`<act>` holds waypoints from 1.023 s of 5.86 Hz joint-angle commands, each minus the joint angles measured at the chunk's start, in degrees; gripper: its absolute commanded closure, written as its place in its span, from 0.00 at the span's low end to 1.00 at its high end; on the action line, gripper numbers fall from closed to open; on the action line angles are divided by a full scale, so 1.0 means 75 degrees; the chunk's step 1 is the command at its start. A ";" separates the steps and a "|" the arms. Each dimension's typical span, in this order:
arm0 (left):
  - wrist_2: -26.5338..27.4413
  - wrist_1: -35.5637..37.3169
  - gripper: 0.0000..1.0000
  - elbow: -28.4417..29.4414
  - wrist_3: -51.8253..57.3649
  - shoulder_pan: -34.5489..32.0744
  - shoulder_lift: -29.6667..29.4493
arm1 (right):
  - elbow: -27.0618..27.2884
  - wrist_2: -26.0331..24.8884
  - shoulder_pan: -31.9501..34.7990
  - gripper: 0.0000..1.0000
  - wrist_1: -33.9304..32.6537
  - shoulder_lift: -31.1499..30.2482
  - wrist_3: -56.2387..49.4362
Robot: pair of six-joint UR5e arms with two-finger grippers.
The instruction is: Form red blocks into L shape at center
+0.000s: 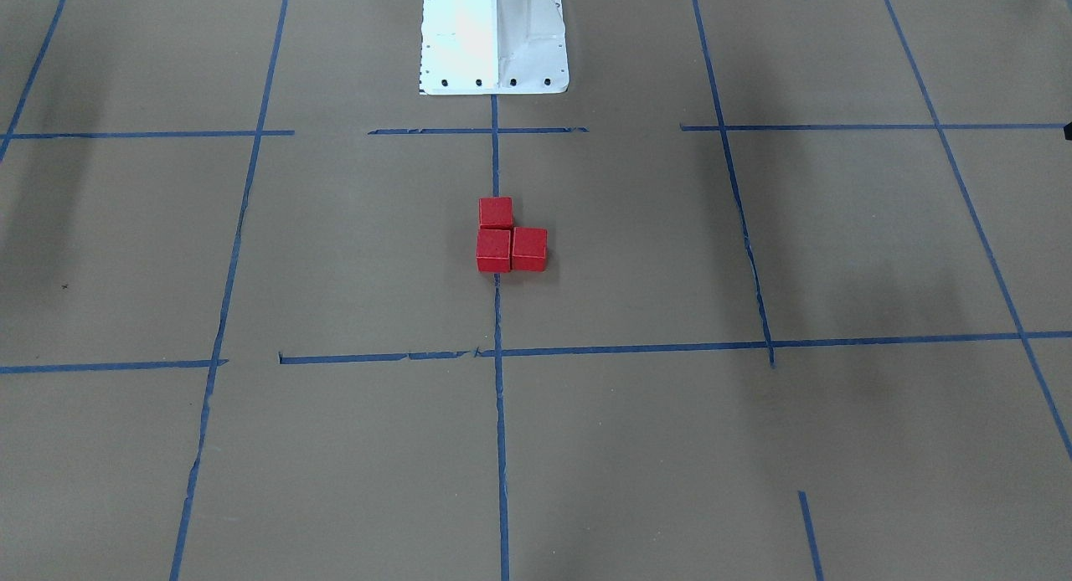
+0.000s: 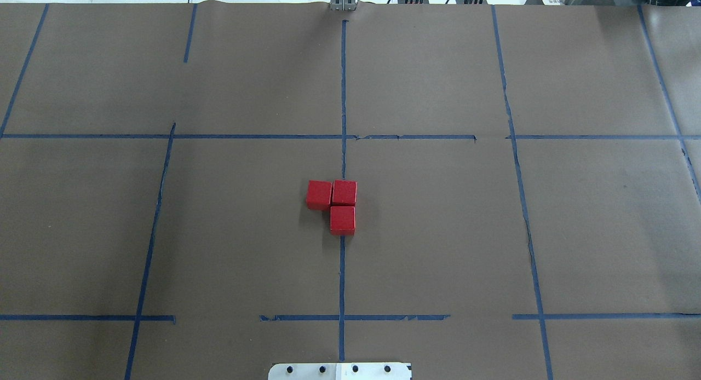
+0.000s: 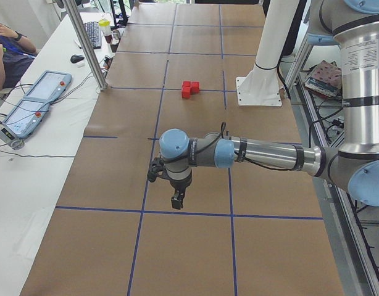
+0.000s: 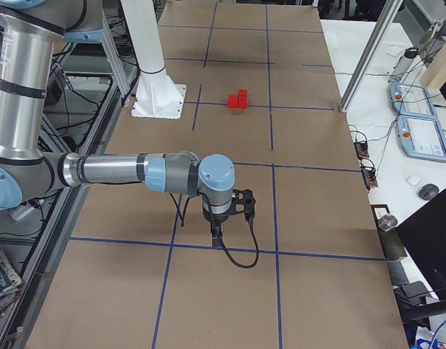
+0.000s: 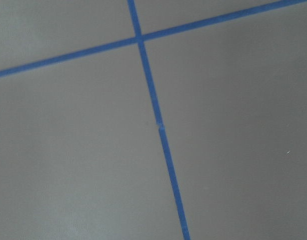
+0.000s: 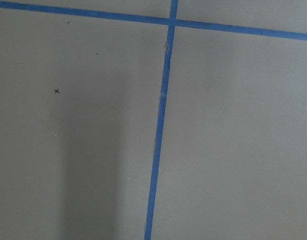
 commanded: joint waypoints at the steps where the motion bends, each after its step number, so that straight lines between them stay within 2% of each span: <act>1: -0.0078 -0.0152 0.00 0.0244 -0.0084 -0.0055 0.0014 | 0.0001 0.0001 0.0000 0.00 0.0000 0.0000 -0.0009; 6: 0.0122 -0.0410 0.00 -0.0072 -0.0060 -0.0067 0.0014 | 0.0001 0.0013 0.0000 0.00 0.0000 -0.0012 0.0003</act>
